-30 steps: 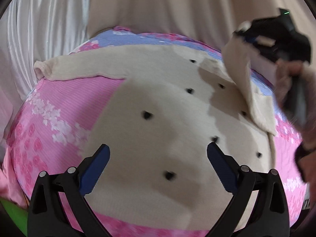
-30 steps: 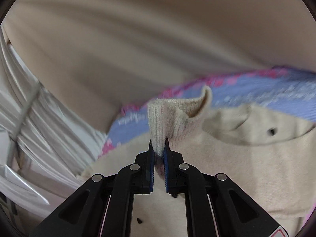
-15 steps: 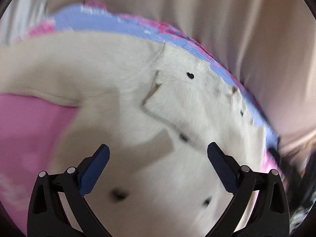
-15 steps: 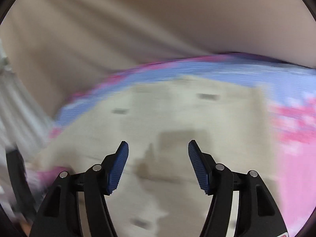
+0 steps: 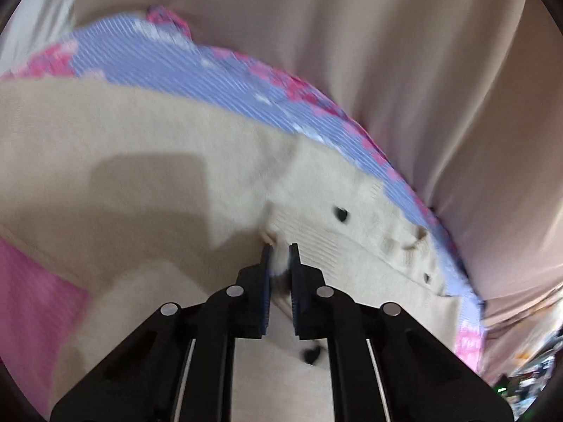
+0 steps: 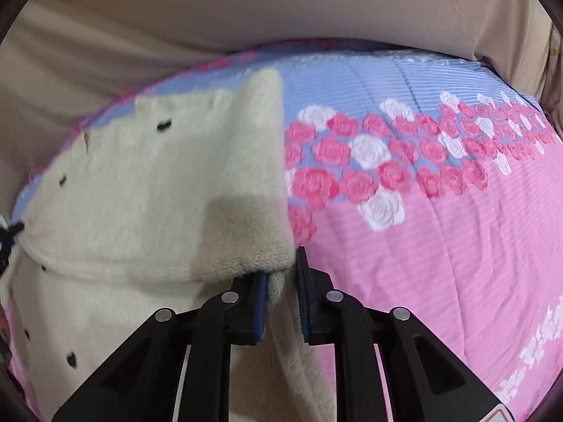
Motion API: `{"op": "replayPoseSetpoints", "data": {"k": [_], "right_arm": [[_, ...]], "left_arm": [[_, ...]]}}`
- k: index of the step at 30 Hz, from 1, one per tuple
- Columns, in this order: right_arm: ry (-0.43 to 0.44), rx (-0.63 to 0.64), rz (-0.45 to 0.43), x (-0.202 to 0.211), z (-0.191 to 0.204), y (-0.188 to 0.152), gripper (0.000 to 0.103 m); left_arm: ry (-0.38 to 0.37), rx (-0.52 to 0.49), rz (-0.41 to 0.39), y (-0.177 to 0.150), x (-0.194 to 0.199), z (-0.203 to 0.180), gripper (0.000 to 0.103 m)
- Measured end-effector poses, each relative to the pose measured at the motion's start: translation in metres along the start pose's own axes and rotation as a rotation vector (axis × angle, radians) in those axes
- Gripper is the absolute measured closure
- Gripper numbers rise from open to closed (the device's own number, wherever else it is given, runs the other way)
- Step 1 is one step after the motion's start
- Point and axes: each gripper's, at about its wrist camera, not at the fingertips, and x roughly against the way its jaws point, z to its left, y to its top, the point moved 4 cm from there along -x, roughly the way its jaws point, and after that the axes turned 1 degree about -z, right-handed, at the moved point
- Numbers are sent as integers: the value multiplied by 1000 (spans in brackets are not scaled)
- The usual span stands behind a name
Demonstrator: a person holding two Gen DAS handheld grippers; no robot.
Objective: Fold small clothes
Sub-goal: 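Fold the sleeve across the sweater body with the right gripper while the left gripper grasps the other cuff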
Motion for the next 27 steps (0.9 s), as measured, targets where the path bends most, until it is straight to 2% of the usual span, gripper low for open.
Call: {"op": "replayPoseSetpoints", "data": {"k": [1, 2, 5, 7, 10, 11, 12, 13, 14, 16, 18, 21, 23, 25, 26, 27], "right_arm": [[-7, -3, 13, -7, -2, -1, 90], [25, -10, -11, -11, -8, -4, 90], [68, -31, 5, -14, -12, -1, 90], [58, -37, 20, -7, -13, 0, 80], [74, -54, -10, 27, -12, -6, 72], [83, -53, -24, 43, -9, -11, 68], [94, -51, -30, 54, -7, -16, 59], [104, -45, -30, 63, -4, -23, 52], [116, -26, -22, 71, 0, -32, 52], [126, 33, 8, 84, 13, -49, 52], [137, 82, 46, 93, 23, -68, 51], [157, 133, 108, 100, 41, -99, 49], [162, 147, 151, 97, 56, -118, 48], [176, 158, 189, 96, 69, -134, 48], [177, 169, 205, 95, 76, -141, 48], [183, 184, 218, 95, 84, -146, 48]], "left_arm": [[28, -18, -8, 2, -1, 2, 97], [64, -33, -8, 3, -5, 5, 97], [110, -12, 44, 0, -22, 23, 97], [91, -3, 32, -4, -10, 30, 97], [-19, 75, -19, -9, 29, 39, 91], [-28, 98, -39, -11, 45, 47, 82], [-20, 127, -58, -12, 59, 59, 58], [0, 158, -74, -14, 71, 73, 44], [35, 214, -110, -16, 88, 95, 32], [73, 330, -166, -17, 114, 149, 32], [148, 441, -184, -11, 126, 200, 32], [212, 584, -241, 7, 140, 270, 32], [272, 643, -278, 23, 144, 304, 32], [312, 649, -326, 42, 146, 323, 33], [315, 637, -349, 50, 147, 324, 41], [308, 613, -370, 59, 147, 323, 60]]}}
